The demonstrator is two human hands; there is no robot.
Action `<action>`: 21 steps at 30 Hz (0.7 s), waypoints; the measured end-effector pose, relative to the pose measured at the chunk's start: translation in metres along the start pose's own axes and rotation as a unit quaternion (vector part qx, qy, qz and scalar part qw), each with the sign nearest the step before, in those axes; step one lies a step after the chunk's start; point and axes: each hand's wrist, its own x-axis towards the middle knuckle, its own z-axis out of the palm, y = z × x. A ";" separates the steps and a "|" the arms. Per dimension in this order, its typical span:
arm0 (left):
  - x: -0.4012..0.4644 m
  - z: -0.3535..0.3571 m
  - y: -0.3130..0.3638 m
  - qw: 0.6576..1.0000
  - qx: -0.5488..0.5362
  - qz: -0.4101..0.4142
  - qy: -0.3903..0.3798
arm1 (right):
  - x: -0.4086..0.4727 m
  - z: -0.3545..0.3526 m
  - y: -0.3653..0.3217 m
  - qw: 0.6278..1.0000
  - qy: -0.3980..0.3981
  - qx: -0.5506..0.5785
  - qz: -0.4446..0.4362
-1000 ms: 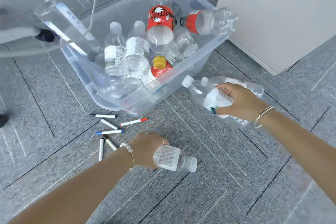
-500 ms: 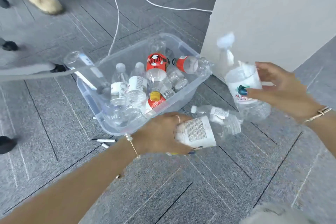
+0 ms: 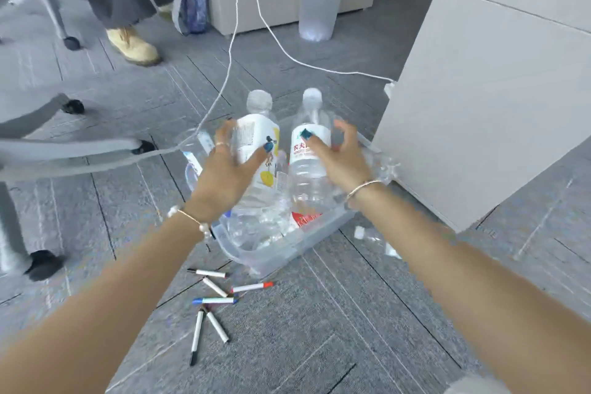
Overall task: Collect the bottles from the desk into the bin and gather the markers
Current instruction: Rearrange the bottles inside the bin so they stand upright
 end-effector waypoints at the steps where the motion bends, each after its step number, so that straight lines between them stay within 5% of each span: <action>1: 0.003 0.006 -0.008 1.000 0.006 -0.003 -0.002 | -0.001 0.015 0.005 1.000 0.020 0.001 -0.011; 4: 0.007 0.029 -0.039 0.980 0.171 -0.054 -0.088 | -0.005 0.048 0.023 0.997 0.000 -0.078 -0.025; 7: 0.005 0.037 -0.045 0.965 0.208 -0.121 -0.107 | -0.006 0.062 0.043 0.973 -0.089 -0.212 0.004; 13: 0.007 0.032 -0.006 0.983 0.181 0.021 0.012 | -0.004 0.031 0.044 0.986 -0.005 -0.150 -0.066; 21: -0.018 0.089 0.040 0.968 0.146 0.204 -0.010 | -0.008 -0.062 0.062 0.954 0.026 -0.254 -0.154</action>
